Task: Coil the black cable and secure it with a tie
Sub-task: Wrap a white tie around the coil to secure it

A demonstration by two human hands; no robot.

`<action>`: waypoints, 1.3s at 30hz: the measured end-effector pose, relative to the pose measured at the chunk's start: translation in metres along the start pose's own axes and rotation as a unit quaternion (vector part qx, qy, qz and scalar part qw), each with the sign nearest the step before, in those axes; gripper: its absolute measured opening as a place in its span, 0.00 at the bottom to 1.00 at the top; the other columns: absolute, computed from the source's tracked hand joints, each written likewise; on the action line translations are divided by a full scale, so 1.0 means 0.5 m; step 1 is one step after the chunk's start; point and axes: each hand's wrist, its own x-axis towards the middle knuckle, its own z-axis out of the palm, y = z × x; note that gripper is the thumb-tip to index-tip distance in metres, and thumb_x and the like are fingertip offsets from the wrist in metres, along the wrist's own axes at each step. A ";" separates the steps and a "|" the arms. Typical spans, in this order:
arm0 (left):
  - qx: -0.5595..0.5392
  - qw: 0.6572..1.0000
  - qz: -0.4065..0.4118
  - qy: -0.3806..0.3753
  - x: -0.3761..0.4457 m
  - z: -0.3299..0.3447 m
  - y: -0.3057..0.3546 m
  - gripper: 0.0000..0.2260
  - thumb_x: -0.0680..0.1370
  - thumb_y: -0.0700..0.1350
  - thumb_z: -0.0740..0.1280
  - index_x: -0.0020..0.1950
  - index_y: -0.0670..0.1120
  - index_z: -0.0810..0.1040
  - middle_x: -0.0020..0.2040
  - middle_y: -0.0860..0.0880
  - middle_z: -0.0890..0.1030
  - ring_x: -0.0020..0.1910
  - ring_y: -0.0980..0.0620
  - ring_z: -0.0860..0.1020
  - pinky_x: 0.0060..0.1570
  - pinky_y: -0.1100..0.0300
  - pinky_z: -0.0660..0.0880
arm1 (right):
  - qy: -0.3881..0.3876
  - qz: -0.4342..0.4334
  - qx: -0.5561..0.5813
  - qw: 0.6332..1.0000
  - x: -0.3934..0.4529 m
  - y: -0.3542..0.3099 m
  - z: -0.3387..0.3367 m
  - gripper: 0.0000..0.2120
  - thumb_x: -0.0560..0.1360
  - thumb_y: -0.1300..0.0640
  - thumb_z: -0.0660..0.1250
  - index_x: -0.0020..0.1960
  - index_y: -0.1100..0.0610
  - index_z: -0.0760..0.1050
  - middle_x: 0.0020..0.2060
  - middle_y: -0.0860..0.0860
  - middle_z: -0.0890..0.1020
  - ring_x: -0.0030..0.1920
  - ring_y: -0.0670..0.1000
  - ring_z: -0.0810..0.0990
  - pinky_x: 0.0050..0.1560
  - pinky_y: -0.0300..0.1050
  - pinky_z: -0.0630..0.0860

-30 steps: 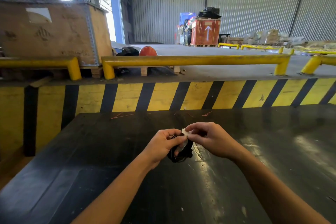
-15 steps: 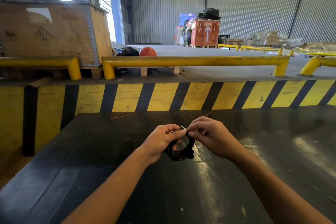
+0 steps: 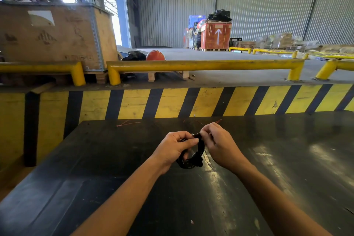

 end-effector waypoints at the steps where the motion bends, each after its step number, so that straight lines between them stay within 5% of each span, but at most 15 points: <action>1: 0.005 1.000 0.000 0.005 -0.001 0.001 -0.002 0.05 0.77 0.42 0.67 0.40 0.46 0.79 0.27 0.55 0.77 0.26 0.56 0.72 0.32 0.64 0.71 | 0.002 0.018 0.005 1.000 0.001 -0.001 0.005 0.06 0.78 0.60 0.60 0.44 0.57 0.73 0.41 0.51 0.75 0.39 0.42 0.72 0.38 0.28 0.69; 9: 0.083 0.995 0.035 -0.048 -0.022 0.003 -0.002 0.04 0.77 0.41 0.66 0.43 0.46 0.79 0.32 0.48 0.76 0.25 0.58 0.73 0.35 0.69 0.74 | 0.063 0.183 0.152 0.969 0.021 0.008 -0.004 0.12 0.80 0.58 0.56 0.41 0.57 0.73 0.31 0.51 0.75 0.32 0.48 0.72 0.35 0.43 0.67; 13: 0.059 0.996 0.028 -0.056 -0.021 -0.001 -0.003 0.05 0.78 0.42 0.65 0.44 0.46 0.79 0.29 0.52 0.75 0.27 0.58 0.73 0.36 0.67 0.74 | 0.044 0.226 0.332 0.915 0.015 0.003 -0.024 0.12 0.81 0.59 0.53 0.52 0.65 0.72 0.35 0.57 0.78 0.29 0.46 0.78 0.31 0.39 0.74; 17: 0.052 0.996 0.005 -0.077 -0.013 -0.005 -0.002 0.06 0.78 0.42 0.65 0.43 0.48 0.79 0.30 0.52 0.75 0.27 0.57 0.72 0.35 0.66 0.73 | 0.053 0.254 0.424 0.868 0.010 0.007 -0.036 0.10 0.79 0.64 0.58 0.60 0.61 0.66 0.41 0.58 0.79 0.30 0.46 0.81 0.30 0.37 0.79; 21: 0.048 0.994 -0.014 -0.096 -0.008 -0.006 0.002 0.05 0.78 0.42 0.65 0.44 0.47 0.79 0.32 0.51 0.74 0.26 0.57 0.72 0.34 0.65 0.72 | 0.002 0.230 0.450 0.863 0.004 0.017 -0.052 0.14 0.75 0.69 0.63 0.60 0.61 0.69 0.42 0.59 0.78 0.36 0.48 0.83 0.35 0.36 0.80; 26: 0.112 0.984 -0.050 -0.126 -0.008 -0.015 0.000 0.04 0.78 0.42 0.64 0.48 0.46 0.79 0.33 0.53 0.76 0.27 0.58 0.73 0.35 0.65 0.72 | -0.079 0.224 0.398 0.886 -0.006 0.018 -0.054 0.10 0.74 0.71 0.62 0.48 0.61 0.80 0.41 0.58 0.82 0.37 0.47 0.83 0.41 0.38 0.80; 31: 0.150 0.976 -0.068 -0.141 -0.011 -0.022 0.004 0.05 0.78 0.42 0.64 0.49 0.45 0.79 0.32 0.54 0.77 0.28 0.59 0.74 0.36 0.64 0.73 | -0.097 0.231 0.392 0.885 -0.010 0.025 -0.052 0.08 0.72 0.71 0.65 0.41 0.60 0.77 0.38 0.56 0.83 0.38 0.49 0.82 0.44 0.41 0.80; 39: 0.181 0.964 -0.082 -0.175 -0.017 -0.023 0.006 0.03 0.78 0.41 0.64 0.48 0.45 0.78 0.35 0.53 0.76 0.28 0.63 0.76 0.34 0.68 0.73 | -0.126 0.218 0.369 0.895 -0.016 0.020 -0.052 0.04 0.73 0.67 0.67 0.46 0.64 0.73 0.40 0.60 0.83 0.37 0.49 0.84 0.37 0.38 0.81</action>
